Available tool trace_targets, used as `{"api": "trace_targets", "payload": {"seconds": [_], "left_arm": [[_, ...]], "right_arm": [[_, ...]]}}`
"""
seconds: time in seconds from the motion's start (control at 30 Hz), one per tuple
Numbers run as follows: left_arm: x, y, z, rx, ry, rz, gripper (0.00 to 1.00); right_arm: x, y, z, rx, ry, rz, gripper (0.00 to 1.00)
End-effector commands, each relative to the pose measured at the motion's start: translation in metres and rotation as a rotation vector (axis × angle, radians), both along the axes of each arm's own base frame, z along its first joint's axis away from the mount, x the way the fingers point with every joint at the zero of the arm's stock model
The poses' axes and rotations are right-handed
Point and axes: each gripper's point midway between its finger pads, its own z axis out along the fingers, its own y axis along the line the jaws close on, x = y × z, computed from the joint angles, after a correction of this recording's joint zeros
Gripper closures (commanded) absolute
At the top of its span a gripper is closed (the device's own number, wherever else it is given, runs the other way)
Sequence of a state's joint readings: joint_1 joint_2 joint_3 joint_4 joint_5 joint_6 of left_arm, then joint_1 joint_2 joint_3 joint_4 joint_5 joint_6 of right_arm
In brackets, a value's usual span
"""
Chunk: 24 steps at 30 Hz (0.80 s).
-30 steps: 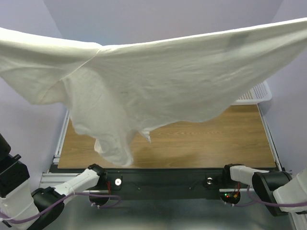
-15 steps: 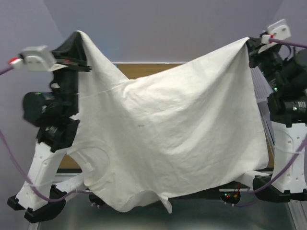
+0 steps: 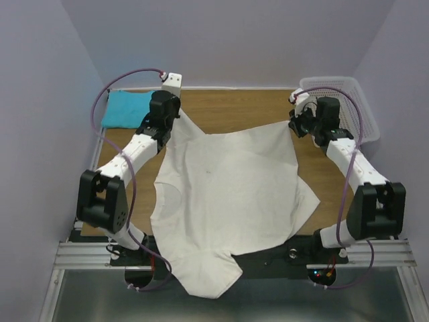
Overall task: Fold and stack the t-shirts
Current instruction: Flatten the tshirt out
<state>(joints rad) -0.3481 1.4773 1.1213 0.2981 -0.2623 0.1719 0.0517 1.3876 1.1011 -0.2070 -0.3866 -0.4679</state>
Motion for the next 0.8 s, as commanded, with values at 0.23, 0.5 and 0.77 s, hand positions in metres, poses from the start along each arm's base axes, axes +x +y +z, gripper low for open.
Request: {"api": "trace_targets", "payload": {"seconds": [0.23,0.5,0.77], "left_arm": [[0.088,0.021,-0.042,-0.009,0.089,0.150,1.00],[0.079,0.066,-0.045,0.016,0.091,0.299,1.00],[0.068,0.084,-0.020,-0.008,0.028,0.338,1.00]], "right_arm": [[0.124,-0.008,-0.048,0.008,0.002,-0.086,0.99],[0.162,0.009,-0.036,0.122,-0.004,-0.088,0.99],[0.169,-0.025,-0.002,-0.035,-0.124,-0.177,0.99]]}}
